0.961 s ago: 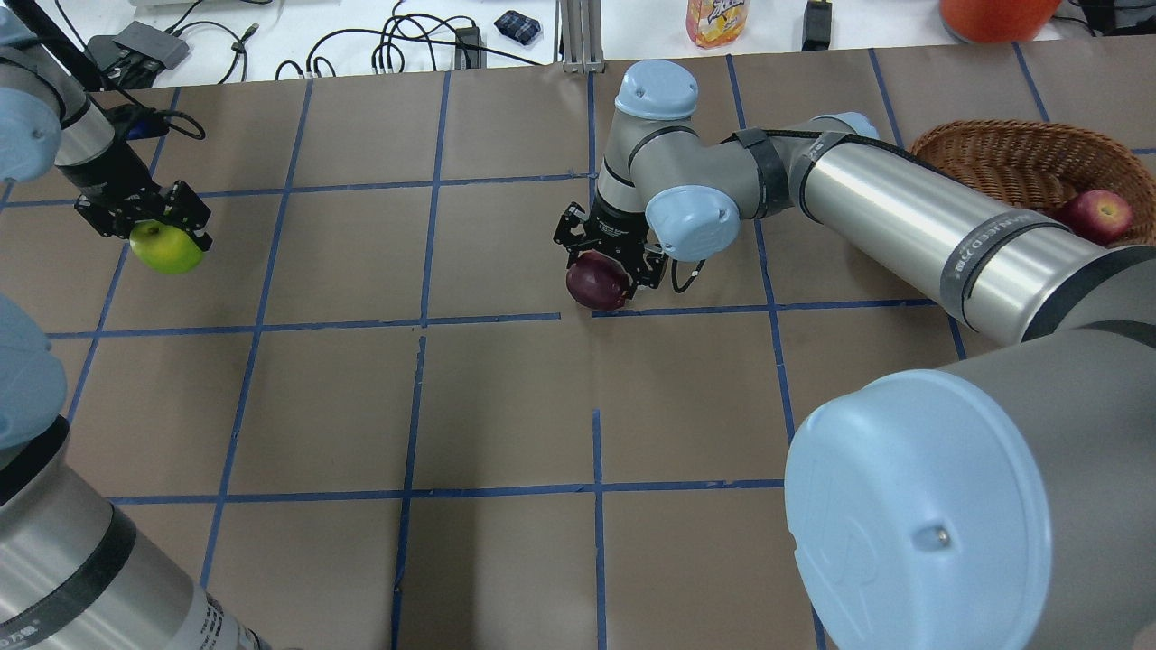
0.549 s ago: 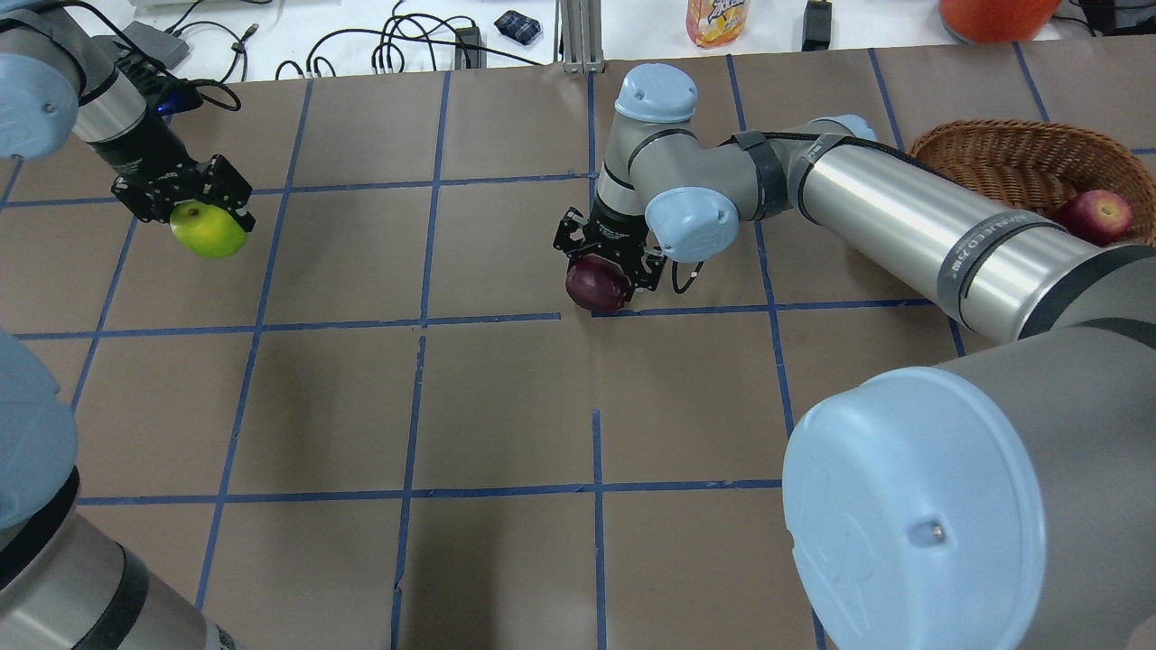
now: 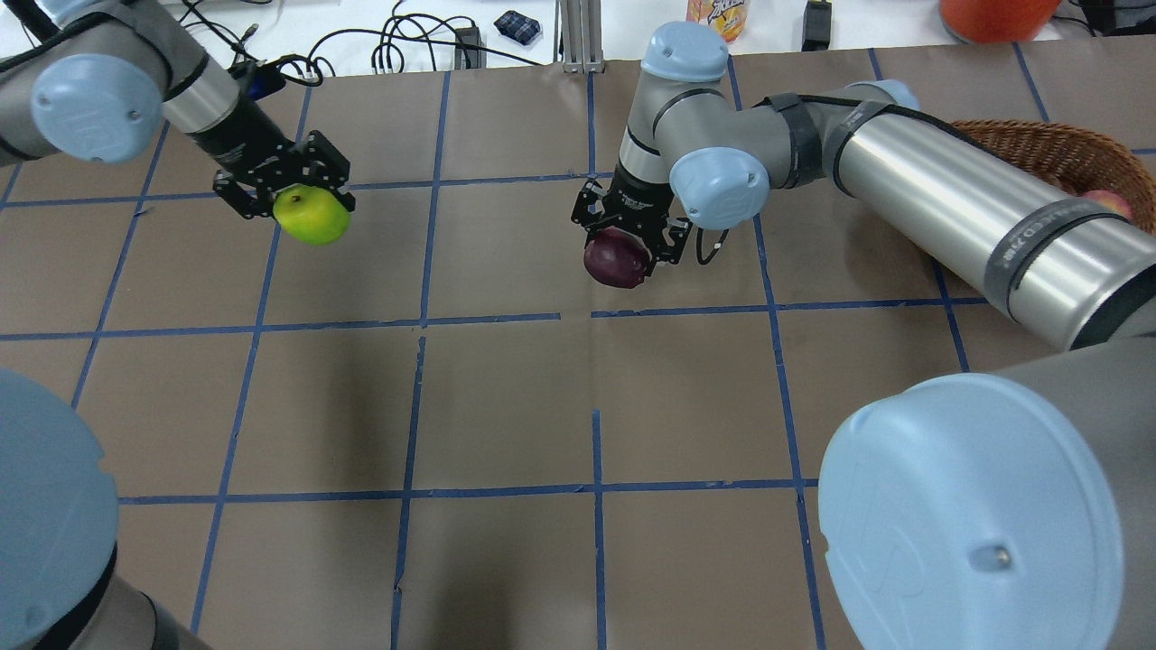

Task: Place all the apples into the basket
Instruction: 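Carry dark apple into basket with right gripper while left carries green apple, then release green apple at center with left gripper while right withdraws, then lower the right gripper onto the green apple and grasp it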

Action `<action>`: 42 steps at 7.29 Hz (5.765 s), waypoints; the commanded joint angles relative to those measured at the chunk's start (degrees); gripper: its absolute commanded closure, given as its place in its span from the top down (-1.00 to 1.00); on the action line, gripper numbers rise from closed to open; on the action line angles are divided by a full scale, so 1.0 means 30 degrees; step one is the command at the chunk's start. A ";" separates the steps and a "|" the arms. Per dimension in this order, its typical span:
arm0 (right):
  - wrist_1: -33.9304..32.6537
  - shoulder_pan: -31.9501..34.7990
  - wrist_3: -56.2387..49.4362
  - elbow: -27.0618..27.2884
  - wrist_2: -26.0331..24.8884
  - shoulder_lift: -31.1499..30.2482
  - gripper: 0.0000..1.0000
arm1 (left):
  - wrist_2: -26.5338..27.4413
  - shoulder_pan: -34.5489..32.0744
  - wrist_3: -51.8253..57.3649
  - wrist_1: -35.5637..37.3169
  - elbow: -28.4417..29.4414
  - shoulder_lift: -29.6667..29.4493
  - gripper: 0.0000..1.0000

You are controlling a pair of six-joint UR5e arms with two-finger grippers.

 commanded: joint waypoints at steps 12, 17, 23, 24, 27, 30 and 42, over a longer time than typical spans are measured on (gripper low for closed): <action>-0.0442 -1.2840 -2.0467 -0.1298 -0.5245 0.1046 -0.83 | 0.0937 -0.9869 -1.2571 0.9235 -0.0587 -0.4488 1.00; -0.0392 -1.2928 -1.9678 -0.1355 -0.5274 0.1226 0.99 | 0.0120 -0.7069 -1.0713 0.5448 0.0262 -0.0753 1.00; 0.3561 -0.8379 -1.6276 -0.1620 -0.4455 -0.2816 1.00 | 0.4089 -0.3191 -0.3760 -0.4084 0.0149 0.7336 1.00; 0.3594 -0.6386 -1.4336 -0.1619 -0.4281 -0.2760 1.00 | 0.3927 -0.3133 -0.3756 -0.5166 0.0087 0.7955 1.00; 0.3157 -0.2247 -0.6890 -0.1473 -0.2346 -0.1855 1.00 | 0.4422 -0.3133 -0.3844 -0.5323 0.0377 0.8982 1.00; -0.0788 0.0571 -0.1848 -0.1473 -0.2375 0.0367 1.00 | 0.4393 -0.1757 -0.1608 -0.6962 0.0497 0.9102 1.00; -0.1856 0.1984 -0.1103 -0.0622 -0.2375 0.2076 -1.00 | 0.4687 -0.1815 -0.0006 -0.6434 0.0408 0.9161 1.00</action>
